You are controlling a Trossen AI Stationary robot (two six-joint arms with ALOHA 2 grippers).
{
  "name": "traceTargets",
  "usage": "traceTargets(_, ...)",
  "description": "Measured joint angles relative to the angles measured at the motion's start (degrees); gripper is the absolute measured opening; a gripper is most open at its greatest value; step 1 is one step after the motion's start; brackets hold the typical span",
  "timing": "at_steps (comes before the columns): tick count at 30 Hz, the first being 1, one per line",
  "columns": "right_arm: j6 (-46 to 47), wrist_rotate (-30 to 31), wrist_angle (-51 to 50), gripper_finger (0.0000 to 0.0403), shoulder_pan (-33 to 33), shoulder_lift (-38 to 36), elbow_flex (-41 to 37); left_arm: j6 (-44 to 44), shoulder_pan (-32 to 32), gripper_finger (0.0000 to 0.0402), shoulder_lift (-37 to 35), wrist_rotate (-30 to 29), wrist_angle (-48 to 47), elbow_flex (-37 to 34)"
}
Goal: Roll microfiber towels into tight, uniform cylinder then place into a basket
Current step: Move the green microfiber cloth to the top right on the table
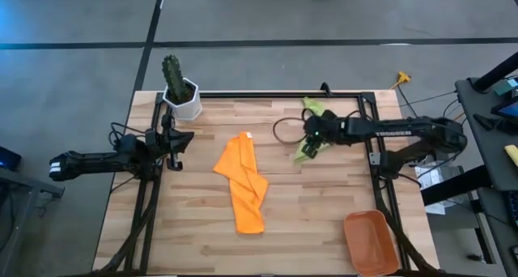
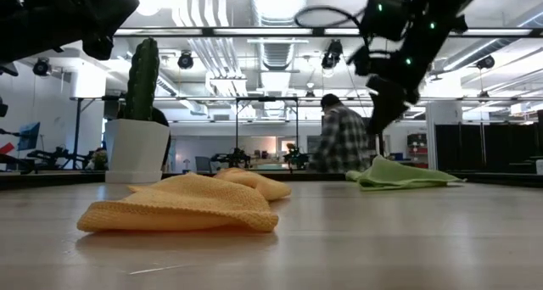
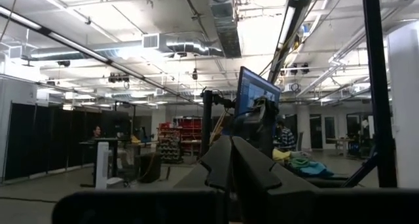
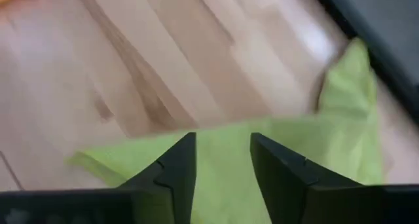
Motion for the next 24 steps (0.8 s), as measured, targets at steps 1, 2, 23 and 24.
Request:
traceTargets(1,0.01,-2.37,0.13,0.013,-1.52,-0.06,-0.99,-0.02,0.01,0.0,0.0,0.03,0.03,0.0)
traceTargets(2,-0.06,-4.27,0.42,0.0125,-2.86,0.13,-2.15,-0.04,0.0,0.0,0.0,0.04,0.02,0.0)
traceTargets(23,5.95,30.18,-3.01,0.0039,-9.39,10.46,-12.45,-0.07,0.02,0.0,-0.09,0.15,-1.15,0.0)
traceTargets(24,7.45,31.86,-5.16,0.0036,-9.38,10.26,-12.46,-0.06,0.0,0.0,-0.09,0.15,-1.13,0.0)
